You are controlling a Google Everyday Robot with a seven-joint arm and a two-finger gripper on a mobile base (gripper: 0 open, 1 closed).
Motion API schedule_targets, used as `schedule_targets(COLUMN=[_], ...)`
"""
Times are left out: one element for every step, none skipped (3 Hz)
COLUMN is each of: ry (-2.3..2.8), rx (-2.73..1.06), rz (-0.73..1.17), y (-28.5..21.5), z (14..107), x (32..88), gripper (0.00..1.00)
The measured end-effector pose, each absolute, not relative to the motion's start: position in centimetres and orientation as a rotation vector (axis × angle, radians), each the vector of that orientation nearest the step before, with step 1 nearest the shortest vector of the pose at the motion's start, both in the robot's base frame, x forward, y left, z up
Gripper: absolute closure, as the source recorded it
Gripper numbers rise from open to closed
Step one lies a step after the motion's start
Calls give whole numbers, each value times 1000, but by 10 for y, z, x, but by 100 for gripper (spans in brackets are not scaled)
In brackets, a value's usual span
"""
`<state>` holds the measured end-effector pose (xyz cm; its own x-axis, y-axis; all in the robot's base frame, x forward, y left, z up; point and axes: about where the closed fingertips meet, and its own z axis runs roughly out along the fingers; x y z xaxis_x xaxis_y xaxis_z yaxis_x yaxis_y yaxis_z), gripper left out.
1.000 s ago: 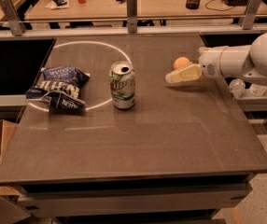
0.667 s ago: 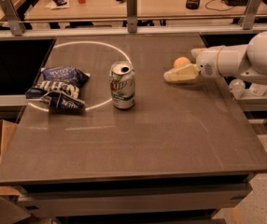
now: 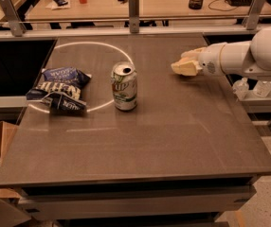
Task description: Move orange near 7up can
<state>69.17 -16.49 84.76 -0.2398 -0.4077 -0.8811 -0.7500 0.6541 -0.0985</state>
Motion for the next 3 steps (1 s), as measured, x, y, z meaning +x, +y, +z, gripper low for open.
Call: schedule_targets(ry=[1867, 1864, 1848], rx=[-915, -880, -839], rz=[421, 453, 542], y=[-171, -172, -154], z=[850, 855, 870], x=[689, 682, 658], gripper=[87, 100, 100])
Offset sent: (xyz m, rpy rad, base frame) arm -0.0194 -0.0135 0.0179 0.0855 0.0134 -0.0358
